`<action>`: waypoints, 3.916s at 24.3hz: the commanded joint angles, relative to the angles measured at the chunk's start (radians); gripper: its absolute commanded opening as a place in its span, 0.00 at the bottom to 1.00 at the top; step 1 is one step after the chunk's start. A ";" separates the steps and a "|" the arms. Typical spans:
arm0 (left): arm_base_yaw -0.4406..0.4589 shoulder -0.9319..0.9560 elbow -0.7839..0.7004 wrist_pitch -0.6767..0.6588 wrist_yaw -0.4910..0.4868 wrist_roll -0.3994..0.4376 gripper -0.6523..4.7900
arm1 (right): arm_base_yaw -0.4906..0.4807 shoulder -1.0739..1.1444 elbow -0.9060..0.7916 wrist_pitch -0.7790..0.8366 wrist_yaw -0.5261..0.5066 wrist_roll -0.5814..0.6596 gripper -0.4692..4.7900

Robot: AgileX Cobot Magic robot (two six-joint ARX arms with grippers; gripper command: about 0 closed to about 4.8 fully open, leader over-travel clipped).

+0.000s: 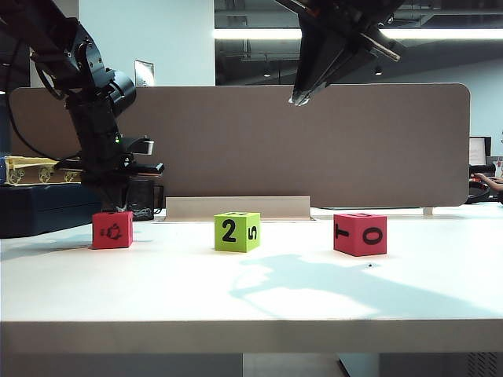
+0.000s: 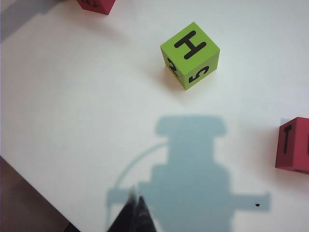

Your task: Select the appropriate blocks from the scattered letter blocks on the table and arrange them in a row to spell out "THU".

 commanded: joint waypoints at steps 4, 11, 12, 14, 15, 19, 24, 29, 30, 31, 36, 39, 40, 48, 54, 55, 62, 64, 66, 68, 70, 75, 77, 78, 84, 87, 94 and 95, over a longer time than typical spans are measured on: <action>0.000 -0.048 0.005 -0.006 -0.006 -0.002 0.24 | 0.002 -0.003 0.003 0.009 0.002 0.002 0.08; -0.001 -0.104 0.054 -0.225 0.026 -0.065 0.64 | 0.001 -0.003 0.003 0.014 0.090 -0.019 0.18; -0.001 -0.107 0.054 -0.254 0.059 -0.095 0.64 | 0.001 -0.003 0.003 0.014 0.101 -0.023 0.23; -0.001 -0.105 0.049 -0.314 0.143 -0.159 0.64 | 0.001 -0.003 0.003 0.014 0.103 -0.022 0.27; -0.002 -0.102 0.049 -0.320 0.156 -0.163 0.64 | 0.001 -0.003 0.003 0.013 0.103 -0.022 0.27; -0.019 -0.092 0.048 -0.336 0.172 -0.166 0.68 | 0.001 -0.003 0.003 0.008 0.099 -0.022 0.31; -0.045 -0.090 0.048 -0.337 0.081 -0.169 0.71 | 0.001 -0.003 0.003 -0.023 0.079 -0.022 0.42; -0.045 -0.091 0.048 -0.327 0.022 -0.168 0.70 | 0.000 0.026 0.003 0.043 0.096 -0.022 0.35; -0.043 -0.091 0.048 -0.325 -0.002 -0.168 0.70 | -0.003 0.036 0.003 0.051 0.099 -0.022 0.31; -0.043 -0.091 0.048 -0.324 -0.024 -0.164 0.70 | -0.005 0.050 0.003 0.056 0.100 -0.022 0.26; -0.042 -0.091 0.048 -0.337 -0.037 -0.165 0.71 | -0.008 0.134 0.004 0.076 0.163 -0.022 0.23; -0.055 -0.091 0.048 -0.356 0.129 -0.169 0.71 | -0.032 0.148 0.005 0.135 0.180 -0.022 0.23; -0.063 -0.091 0.048 -0.354 0.174 -0.168 0.70 | -0.043 0.148 0.005 0.154 0.183 -0.023 0.22; -0.117 -0.090 0.048 -0.325 0.185 -0.164 0.70 | -0.180 0.149 0.005 0.171 0.185 -0.022 0.08; -0.189 -0.090 0.048 -0.297 0.247 -0.154 0.82 | -0.230 0.153 0.005 0.130 0.175 -0.022 0.27; -0.204 -0.086 0.048 -0.285 0.247 -0.154 0.82 | -0.230 0.153 0.005 0.129 0.177 -0.023 0.27; -0.235 -0.078 0.048 -0.259 -0.008 -0.105 0.73 | -0.228 0.163 0.004 0.091 0.173 -0.022 0.26; -0.204 -0.078 0.051 -0.259 -0.028 -0.108 0.73 | -0.228 0.163 0.004 0.071 0.173 -0.022 0.26; -0.156 -0.078 0.051 -0.281 -0.027 -0.137 0.74 | -0.228 0.163 0.004 0.063 0.172 -0.021 0.26; -0.133 -0.078 0.051 -0.287 -0.026 -0.138 0.75 | -0.228 0.163 0.004 0.063 0.169 -0.022 0.26; -0.107 -0.078 0.051 -0.287 -0.023 -0.137 0.75 | -0.227 0.163 0.004 0.063 0.150 -0.021 0.26; -0.061 -0.078 0.051 -0.319 0.035 -0.145 0.75 | -0.222 0.163 0.004 0.077 0.098 0.001 0.26; -0.047 -0.078 0.051 -0.322 0.037 -0.161 0.75 | -0.218 0.163 0.004 0.077 0.074 0.006 0.26; -0.042 -0.078 0.051 -0.317 0.037 -0.163 0.75 | -0.213 0.163 0.004 0.076 0.071 0.006 0.26; -0.042 -0.075 0.050 -0.320 0.037 -0.166 0.76 | -0.195 0.163 0.004 0.075 0.060 0.006 0.26; -0.042 -0.055 0.050 -0.325 0.037 -0.200 0.88 | -0.184 0.163 0.004 0.071 0.056 0.005 0.26; -0.043 -0.028 0.041 -0.328 0.034 -0.212 0.91 | -0.178 0.163 0.004 0.059 0.035 0.005 0.26; -0.043 -0.028 0.041 -0.324 0.034 -0.217 0.91 | -0.178 0.163 0.004 0.060 0.035 0.005 0.26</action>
